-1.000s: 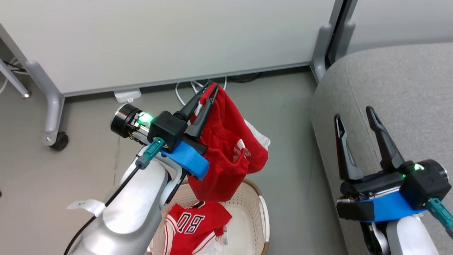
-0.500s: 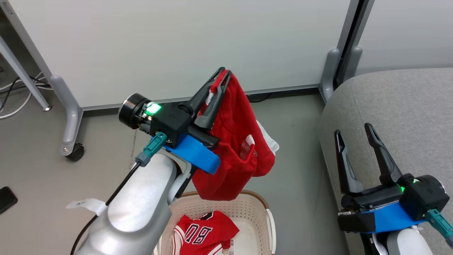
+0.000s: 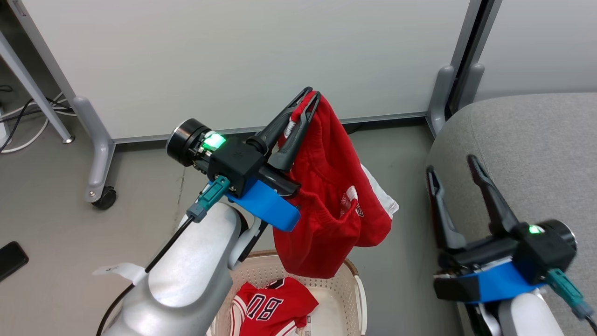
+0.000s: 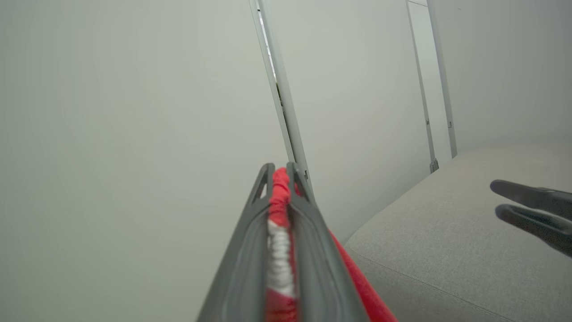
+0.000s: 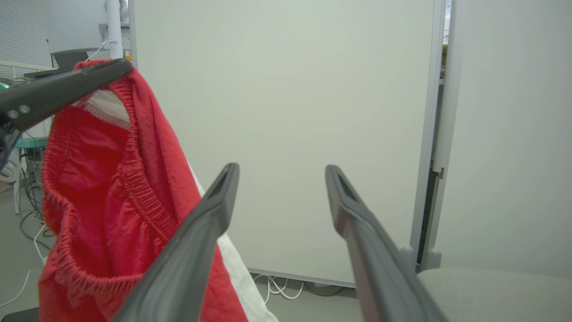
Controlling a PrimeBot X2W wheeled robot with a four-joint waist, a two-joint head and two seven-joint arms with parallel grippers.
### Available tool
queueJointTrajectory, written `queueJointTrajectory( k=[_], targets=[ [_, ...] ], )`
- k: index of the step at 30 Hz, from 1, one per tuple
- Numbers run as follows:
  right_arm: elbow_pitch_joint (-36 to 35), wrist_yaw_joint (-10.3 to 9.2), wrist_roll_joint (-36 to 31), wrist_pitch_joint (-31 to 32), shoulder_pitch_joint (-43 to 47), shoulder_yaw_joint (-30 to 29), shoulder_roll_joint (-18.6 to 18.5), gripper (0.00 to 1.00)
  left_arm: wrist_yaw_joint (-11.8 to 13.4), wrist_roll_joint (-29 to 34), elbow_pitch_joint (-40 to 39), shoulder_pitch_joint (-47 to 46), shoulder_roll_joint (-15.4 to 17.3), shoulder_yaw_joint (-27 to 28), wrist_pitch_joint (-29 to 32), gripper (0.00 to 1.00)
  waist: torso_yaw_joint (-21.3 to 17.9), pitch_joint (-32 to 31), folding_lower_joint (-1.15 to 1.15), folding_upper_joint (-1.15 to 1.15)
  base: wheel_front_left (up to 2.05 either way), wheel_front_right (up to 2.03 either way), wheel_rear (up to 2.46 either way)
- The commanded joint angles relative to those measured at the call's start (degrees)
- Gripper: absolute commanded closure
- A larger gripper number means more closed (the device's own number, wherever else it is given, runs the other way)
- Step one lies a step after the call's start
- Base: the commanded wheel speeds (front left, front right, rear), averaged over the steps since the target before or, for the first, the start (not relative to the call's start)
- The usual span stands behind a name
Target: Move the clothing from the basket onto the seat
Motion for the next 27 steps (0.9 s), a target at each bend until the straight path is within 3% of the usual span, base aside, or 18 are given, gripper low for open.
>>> queueJointTrajectory(
  k=[1,13,27],
  targets=[
    [0.2,0.03,-0.7,-0.2,-1.3,0.5,-0.1,0.00,0.0,0.1,-0.3,-0.9,0.0,-0.1,-0.2,1.00,0.1,0.1,0.00,0.00,0.00,0.00,0.00],
    [8.3,0.03,-2.2,-0.2,-13.2,12.0,-4.0,0.00,-0.1,0.2,-0.9,-1.7,-1.3,-2.1,-0.2,1.00,1.8,1.2,0.00,0.00,0.00,0.00,0.00],
    [20.5,0.03,0.1,-0.2,-21.2,17.1,-3.7,0.00,-0.1,-1.2,-2.4,-4.1,-3.5,-6.7,-0.2,1.00,4.9,2.7,0.00,0.00,0.00,0.00,0.00]
  ],
)
